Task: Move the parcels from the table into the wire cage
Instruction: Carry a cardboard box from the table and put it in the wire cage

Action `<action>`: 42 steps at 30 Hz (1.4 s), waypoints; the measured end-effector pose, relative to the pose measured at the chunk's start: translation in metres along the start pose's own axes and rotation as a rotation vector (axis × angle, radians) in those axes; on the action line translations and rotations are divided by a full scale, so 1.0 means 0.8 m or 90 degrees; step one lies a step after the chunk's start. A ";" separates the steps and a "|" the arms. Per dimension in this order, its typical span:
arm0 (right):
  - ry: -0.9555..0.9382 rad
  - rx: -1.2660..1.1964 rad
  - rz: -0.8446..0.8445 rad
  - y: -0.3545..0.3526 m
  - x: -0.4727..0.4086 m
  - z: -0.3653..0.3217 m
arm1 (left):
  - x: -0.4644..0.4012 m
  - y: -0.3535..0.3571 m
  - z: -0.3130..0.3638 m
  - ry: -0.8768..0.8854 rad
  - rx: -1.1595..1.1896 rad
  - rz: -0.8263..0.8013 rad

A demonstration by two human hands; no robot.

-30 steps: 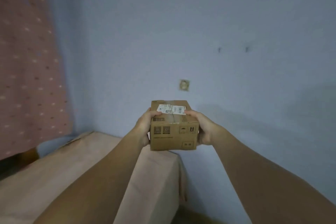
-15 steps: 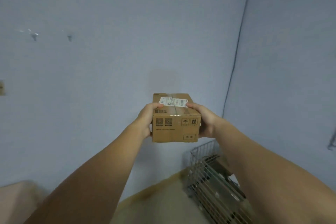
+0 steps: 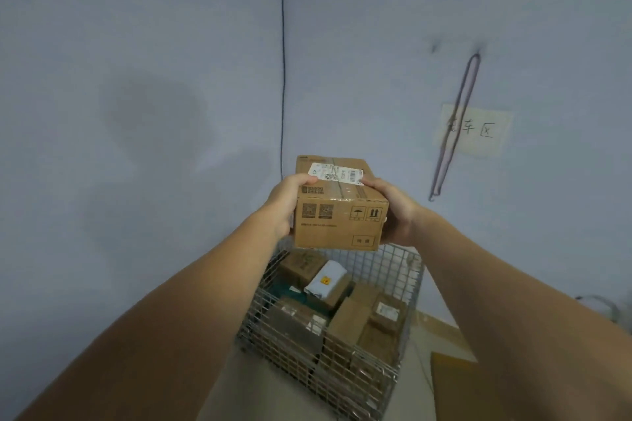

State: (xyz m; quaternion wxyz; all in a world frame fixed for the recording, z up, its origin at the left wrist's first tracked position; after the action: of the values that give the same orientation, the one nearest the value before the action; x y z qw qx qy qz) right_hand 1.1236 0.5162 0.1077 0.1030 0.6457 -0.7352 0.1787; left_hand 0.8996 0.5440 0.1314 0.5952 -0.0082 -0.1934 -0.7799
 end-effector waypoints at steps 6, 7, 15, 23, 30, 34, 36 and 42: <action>0.005 -0.035 0.113 -0.066 -0.087 -0.006 | -0.153 0.046 -0.009 -0.039 -0.023 -0.086; 0.008 -0.040 0.132 -0.073 -0.101 -0.009 | -0.177 0.052 -0.008 -0.047 -0.032 -0.097; 0.030 -0.092 0.246 -0.136 -0.212 0.000 | -0.346 0.111 -0.023 -0.087 -0.073 -0.201; 0.079 -0.105 0.287 -0.206 -0.351 0.073 | -0.518 0.161 -0.109 -0.112 -0.146 -0.231; 0.185 -0.138 0.295 -0.256 -0.481 0.205 | -0.646 0.187 -0.247 -0.172 -0.217 -0.244; 0.272 -0.167 0.320 -0.267 -0.534 0.314 | -0.709 0.178 -0.374 -0.216 -0.275 -0.258; 0.329 -0.123 0.318 -0.263 -0.553 0.367 | -0.735 0.167 -0.444 -0.251 -0.326 -0.276; 0.478 0.136 0.344 -0.227 -0.627 0.544 | -0.776 0.124 -0.662 -0.386 -0.434 -0.279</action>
State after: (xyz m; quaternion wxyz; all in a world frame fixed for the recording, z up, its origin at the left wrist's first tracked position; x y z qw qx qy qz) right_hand 1.4102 0.7834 -0.4588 0.2449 0.3286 -0.7664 0.4947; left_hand 1.2881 0.9321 -0.4807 0.2978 -0.3873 -0.0887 -0.8680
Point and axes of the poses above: each hand's wrist, its own x-axis away from the middle knuckle, its own y-axis out of the palm, z = x × y, the point moved 1 cm from there along -x, towards the middle knuckle, and after that the axes turned 11 degrees about x, right-handed, at the moved point
